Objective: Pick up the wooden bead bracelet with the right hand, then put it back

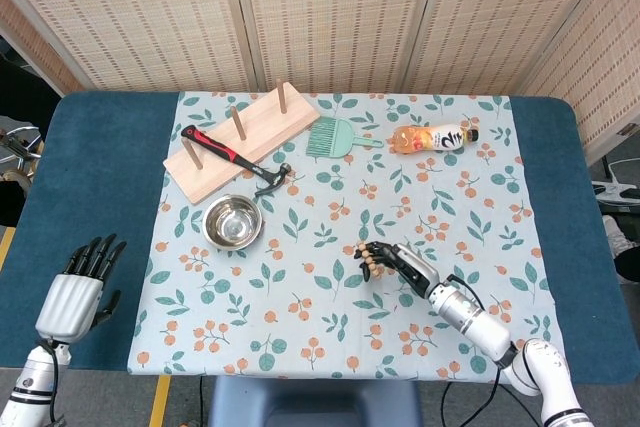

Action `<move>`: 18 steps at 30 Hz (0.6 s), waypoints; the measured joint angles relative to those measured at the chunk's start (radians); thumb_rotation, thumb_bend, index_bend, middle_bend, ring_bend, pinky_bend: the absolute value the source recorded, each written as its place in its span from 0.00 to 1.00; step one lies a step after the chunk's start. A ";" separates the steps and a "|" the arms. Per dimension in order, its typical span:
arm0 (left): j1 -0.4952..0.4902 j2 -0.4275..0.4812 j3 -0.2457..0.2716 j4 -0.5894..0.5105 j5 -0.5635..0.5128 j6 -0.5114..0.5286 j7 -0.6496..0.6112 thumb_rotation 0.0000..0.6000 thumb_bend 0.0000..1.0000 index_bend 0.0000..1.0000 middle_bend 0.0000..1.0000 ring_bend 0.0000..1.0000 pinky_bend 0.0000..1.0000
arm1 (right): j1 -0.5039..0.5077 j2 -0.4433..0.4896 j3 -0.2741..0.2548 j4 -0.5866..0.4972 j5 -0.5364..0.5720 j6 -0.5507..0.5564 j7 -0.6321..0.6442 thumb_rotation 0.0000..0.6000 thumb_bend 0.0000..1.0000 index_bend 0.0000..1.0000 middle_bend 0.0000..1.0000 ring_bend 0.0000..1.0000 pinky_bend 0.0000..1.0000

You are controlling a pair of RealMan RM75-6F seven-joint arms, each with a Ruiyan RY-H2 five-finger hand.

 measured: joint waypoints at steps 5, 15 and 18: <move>0.000 0.001 0.000 -0.001 0.001 0.001 -0.001 1.00 0.44 0.02 0.00 0.00 0.17 | -0.001 -0.002 0.002 0.001 0.010 -0.007 0.003 0.42 0.55 0.43 0.56 0.13 0.25; 0.000 0.001 0.001 -0.002 0.002 0.000 0.001 1.00 0.44 0.02 0.00 0.00 0.17 | -0.008 -0.004 0.021 0.013 0.042 -0.033 0.018 0.79 0.76 0.48 0.56 0.14 0.27; 0.000 0.000 0.001 -0.002 0.003 0.001 0.002 1.00 0.44 0.02 0.00 0.00 0.17 | -0.008 -0.002 0.023 0.014 0.045 -0.034 0.019 0.84 0.83 0.48 0.56 0.14 0.27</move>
